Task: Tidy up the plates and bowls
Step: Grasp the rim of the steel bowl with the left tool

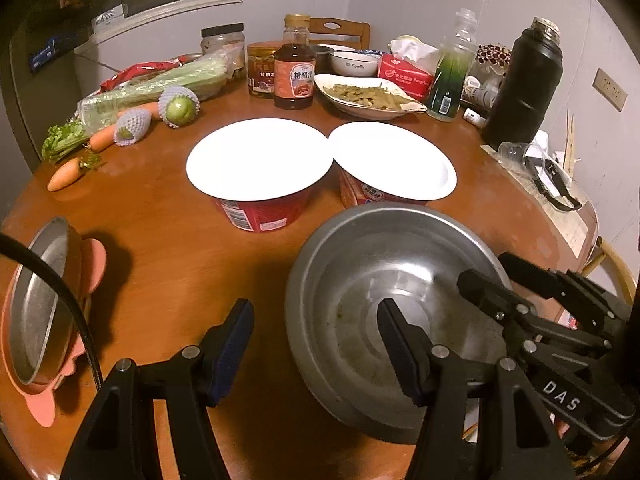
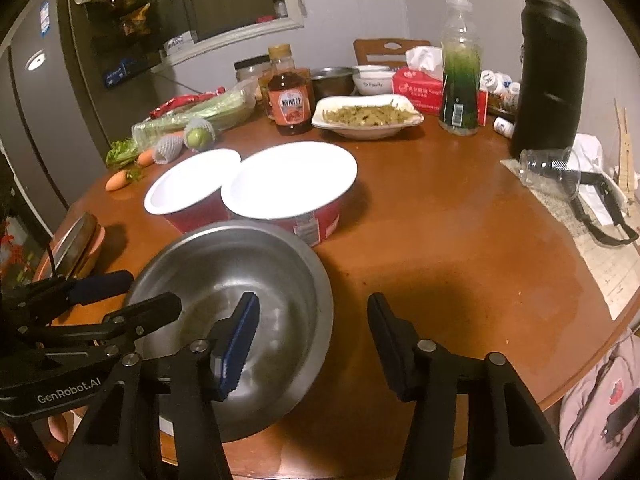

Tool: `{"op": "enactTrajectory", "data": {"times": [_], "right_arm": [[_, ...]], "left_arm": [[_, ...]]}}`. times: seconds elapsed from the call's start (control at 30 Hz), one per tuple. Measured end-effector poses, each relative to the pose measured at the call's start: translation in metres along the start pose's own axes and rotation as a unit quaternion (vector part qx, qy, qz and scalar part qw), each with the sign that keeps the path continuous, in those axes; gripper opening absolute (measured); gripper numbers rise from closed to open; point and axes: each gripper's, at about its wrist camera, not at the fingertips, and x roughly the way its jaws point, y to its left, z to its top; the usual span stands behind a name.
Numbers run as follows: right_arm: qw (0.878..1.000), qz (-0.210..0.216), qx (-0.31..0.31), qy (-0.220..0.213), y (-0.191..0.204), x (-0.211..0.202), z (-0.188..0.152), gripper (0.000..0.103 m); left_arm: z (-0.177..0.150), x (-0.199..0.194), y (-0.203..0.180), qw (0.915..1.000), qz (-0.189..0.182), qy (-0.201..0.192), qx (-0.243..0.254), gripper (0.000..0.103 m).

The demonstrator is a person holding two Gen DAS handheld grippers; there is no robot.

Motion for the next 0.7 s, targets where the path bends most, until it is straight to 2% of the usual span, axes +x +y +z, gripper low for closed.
{"op": "enactTrajectory", "data": {"times": [0.23, 0.43, 0.7], "right_arm": [[1.0, 0.012, -0.006, 0.004, 0.001, 0.004, -0.004, 0.043], [1.0, 0.019, -0.008, 0.008, 0.006, 0.006, -0.007, 0.036], [1.0, 0.018, -0.012, 0.006, 0.01, 0.003, -0.006, 0.036]], "left_arm": [[-0.004, 0.006, -0.003, 0.9999, -0.012, 0.005, -0.002, 0.064], [-0.007, 0.011, -0.006, 0.9995, -0.029, 0.015, -0.001, 0.055], [-0.008, 0.004, -0.004, 0.9995, -0.031, 0.008, 0.0, 0.052]]}}
